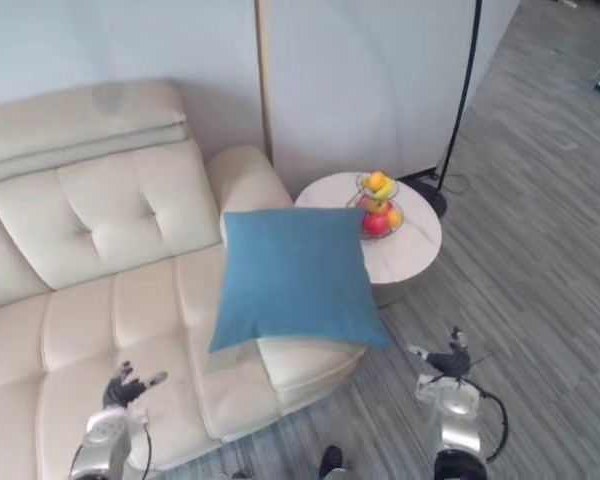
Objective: Pick up cushions and gather them together orderly.
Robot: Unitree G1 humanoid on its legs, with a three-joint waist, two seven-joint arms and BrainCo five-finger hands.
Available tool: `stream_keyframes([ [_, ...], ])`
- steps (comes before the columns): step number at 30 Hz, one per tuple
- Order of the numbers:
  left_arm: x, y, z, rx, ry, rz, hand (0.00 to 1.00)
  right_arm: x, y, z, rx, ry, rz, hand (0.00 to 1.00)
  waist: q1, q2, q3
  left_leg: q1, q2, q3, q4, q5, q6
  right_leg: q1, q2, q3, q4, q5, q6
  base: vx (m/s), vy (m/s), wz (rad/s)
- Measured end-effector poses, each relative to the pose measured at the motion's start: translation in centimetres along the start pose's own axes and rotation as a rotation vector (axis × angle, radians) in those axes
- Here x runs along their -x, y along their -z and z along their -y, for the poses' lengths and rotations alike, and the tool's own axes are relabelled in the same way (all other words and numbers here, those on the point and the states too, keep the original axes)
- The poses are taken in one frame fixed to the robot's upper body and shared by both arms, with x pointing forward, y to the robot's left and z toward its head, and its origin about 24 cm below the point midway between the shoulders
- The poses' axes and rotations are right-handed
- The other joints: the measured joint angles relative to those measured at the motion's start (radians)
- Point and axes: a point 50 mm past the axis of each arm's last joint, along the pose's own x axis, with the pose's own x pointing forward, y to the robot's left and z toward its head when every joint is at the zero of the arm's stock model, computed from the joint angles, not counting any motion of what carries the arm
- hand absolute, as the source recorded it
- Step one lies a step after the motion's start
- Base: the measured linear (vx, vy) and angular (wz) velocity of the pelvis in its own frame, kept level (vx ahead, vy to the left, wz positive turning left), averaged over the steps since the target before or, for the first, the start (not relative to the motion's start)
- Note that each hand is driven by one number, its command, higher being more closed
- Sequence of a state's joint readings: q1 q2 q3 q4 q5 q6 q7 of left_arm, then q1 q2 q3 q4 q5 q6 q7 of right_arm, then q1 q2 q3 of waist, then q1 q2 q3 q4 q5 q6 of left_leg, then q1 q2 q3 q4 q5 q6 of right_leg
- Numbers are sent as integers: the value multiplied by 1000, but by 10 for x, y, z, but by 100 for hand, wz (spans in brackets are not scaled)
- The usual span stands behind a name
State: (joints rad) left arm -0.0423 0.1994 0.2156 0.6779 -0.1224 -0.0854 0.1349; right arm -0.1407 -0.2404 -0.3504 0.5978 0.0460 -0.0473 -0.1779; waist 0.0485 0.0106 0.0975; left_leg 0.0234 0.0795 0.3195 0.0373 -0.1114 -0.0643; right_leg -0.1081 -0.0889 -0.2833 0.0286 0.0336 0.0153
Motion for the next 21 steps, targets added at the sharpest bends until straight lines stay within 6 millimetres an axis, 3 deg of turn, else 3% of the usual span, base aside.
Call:
stream_keyframes([
  [2, -5, -19, 12, 27, 26, 67, 0, -5, -13, -10, -28, -23, 33, 0, 0, 0, 20, -29, 2, -7, 8, 8, 1, -23, 0, -6, 2, 6, -7, -97, -55, 10],
  [6, -16, -80, 55, 79, 127, 242, 0, -13, -74, -46, -110, -102, 212, 0, 4, -2, 81, -173, 14, -24, 102, 7, 2, -147, -13, -3, 68, 10, -15, -125, -63, 9],
  [11, -13, -155, 106, 119, 245, 438, 0, -13, -145, -89, -191, -207, 382, 0, 9, 0, 145, -322, 43, -25, 233, -15, 14, -280, -19, 27, 157, 7, -20, -139, -48, -1],
  [15, -4, -212, 133, 123, 305, 574, 0, -5, -196, -114, -246, -276, 490, 0, 10, 1, 190, -435, 69, -24, 329, -39, 18, -372, -17, 40, 196, 19, -37, -156, -29, -10],
  [21, 1, -264, 152, 94, 314, 653, 0, 11, -251, -149, -270, -363, 579, 0, 6, 1, 216, -574, 96, -14, 390, -38, 18, -497, -5, 50, 208, 50, -60, -94, -56, -10],
])
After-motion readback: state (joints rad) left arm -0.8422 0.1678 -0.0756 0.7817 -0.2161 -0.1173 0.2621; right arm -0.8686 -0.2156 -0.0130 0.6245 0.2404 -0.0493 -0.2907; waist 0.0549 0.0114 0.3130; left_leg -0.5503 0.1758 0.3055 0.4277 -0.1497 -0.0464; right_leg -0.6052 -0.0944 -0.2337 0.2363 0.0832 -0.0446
